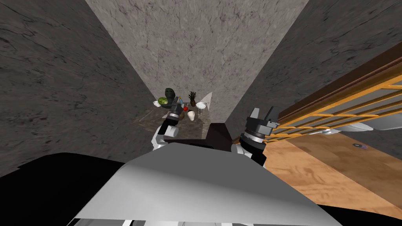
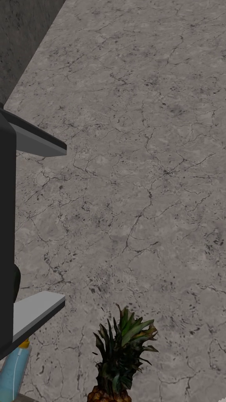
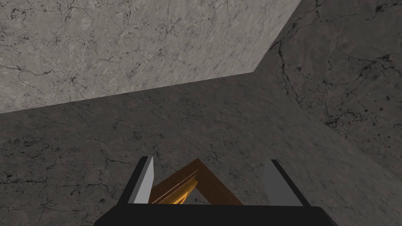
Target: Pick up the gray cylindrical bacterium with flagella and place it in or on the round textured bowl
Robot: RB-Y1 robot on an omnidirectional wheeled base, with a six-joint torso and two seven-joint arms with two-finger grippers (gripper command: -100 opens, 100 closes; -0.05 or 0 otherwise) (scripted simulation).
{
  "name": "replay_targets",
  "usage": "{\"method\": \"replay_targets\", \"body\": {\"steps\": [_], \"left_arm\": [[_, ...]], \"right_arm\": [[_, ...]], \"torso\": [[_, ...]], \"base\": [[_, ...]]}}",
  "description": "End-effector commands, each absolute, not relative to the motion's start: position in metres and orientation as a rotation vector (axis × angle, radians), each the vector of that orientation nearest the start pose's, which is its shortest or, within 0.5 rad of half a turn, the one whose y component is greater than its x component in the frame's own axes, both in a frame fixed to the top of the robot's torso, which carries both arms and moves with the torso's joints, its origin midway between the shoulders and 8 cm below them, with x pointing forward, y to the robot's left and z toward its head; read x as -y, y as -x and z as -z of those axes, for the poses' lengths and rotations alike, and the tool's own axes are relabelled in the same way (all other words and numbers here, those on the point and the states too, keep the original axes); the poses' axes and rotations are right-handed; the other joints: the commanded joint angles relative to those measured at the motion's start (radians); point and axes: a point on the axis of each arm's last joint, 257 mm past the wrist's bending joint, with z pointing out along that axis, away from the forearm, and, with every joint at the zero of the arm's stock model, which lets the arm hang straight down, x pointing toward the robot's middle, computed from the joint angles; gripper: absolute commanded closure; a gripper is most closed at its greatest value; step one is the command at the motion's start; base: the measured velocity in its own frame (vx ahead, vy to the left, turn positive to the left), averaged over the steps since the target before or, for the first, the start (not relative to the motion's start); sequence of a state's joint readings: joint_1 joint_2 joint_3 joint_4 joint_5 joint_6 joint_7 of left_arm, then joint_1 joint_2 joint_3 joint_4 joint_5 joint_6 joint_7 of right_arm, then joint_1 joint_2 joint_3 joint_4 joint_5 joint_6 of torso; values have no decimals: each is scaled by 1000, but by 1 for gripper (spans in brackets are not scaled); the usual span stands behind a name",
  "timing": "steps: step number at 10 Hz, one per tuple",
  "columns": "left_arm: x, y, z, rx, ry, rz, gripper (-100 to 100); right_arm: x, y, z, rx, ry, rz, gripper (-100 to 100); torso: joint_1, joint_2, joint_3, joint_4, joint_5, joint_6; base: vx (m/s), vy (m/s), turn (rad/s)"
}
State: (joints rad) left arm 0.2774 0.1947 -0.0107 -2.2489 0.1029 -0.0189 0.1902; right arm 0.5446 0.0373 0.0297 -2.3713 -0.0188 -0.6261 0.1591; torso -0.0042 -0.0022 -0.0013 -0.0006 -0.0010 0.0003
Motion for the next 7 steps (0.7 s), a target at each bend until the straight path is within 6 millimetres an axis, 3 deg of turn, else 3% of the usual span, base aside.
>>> {"method": "replay_targets", "body": {"steps": [1, 7], "left_arm": [[-252, -444, 14, -914, 955, 1506, -100], [-251, -463, 26, -962, 1072, 1523, -100]], "right_arm": [[274, -298, -72, -477, -507, -1205, 0], [274, -298, -72, -477, -507, -1205, 0]], "torso": [[0, 0, 0, 0, 0, 0], [0, 0, 0, 0, 0, 0]], "base": [[15, -66, 131], [11, -67, 93]]}}
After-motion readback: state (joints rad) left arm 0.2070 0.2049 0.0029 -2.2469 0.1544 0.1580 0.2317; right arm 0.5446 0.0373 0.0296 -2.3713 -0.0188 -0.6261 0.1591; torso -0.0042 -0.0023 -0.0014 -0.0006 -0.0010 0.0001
